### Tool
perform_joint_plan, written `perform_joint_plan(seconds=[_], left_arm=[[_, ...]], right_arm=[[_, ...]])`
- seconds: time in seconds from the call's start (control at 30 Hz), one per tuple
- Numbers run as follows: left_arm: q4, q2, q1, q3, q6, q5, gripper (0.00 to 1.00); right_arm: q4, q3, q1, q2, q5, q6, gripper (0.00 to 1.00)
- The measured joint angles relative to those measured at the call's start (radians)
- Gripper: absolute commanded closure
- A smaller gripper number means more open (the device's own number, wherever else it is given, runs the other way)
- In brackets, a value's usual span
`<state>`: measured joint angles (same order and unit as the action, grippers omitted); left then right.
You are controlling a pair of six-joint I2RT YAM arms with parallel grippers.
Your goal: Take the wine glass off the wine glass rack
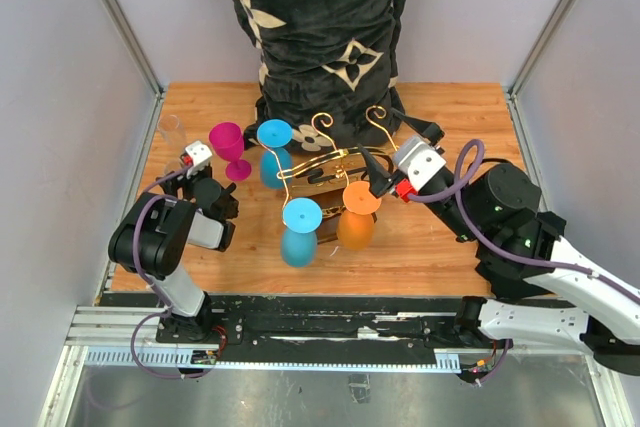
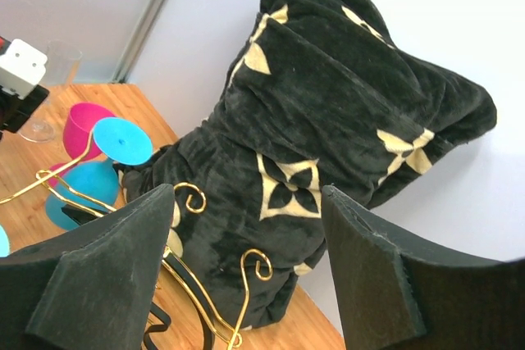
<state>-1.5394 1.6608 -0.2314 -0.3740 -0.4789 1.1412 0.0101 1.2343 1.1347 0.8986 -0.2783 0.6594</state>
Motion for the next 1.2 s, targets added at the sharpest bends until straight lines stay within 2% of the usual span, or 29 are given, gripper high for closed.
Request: perform_joint_plan(seconds=[0.2,0.5,0.67,0.73,0.83,0.97,1.07,1.2], left_arm=[[-0.002,0.001,-0.006,0.0,0.019,0.018,0.01],[-0.002,-0.012,-0.039,0.001,0.012,0.078,0.0],[0.046,-0.162,-0.081,-0.005,0.027,0.117,0.0],[0.197,-0.29,-0.091,-0.037,0.127,0.119,0.0],[0.594,-0.51,-0.091,-0.159,0.351,0.074,0.0],[0.988,-0.641,-0.091,-0.34,0.558,0.018,0.01],[1.239,-0.676,-0.091,-0.462,0.675,-0.047,0.1],[1.51,-0.701,-0.091,-0.619,0.803,-0.222,0.24]], right_arm=[[-0.016,0.003,-0.068,0.019,0.0,-0.03,0.23],[-0.106,0.066,-0.206,0.069,0.03,-0.155,0.24],[-0.187,0.164,-0.299,0.125,0.145,-0.285,0.27],[-0.219,0.202,-0.336,0.149,0.209,-0.344,0.27],[-0.317,0.321,-0.381,0.229,0.314,-0.456,0.28],[-0.484,0.6,-0.425,0.424,0.472,-0.618,0.33],[-0.574,0.76,-0.433,0.575,0.583,-0.718,0.35],[-0.656,0.786,-0.433,0.696,0.651,-0.801,0.37]])
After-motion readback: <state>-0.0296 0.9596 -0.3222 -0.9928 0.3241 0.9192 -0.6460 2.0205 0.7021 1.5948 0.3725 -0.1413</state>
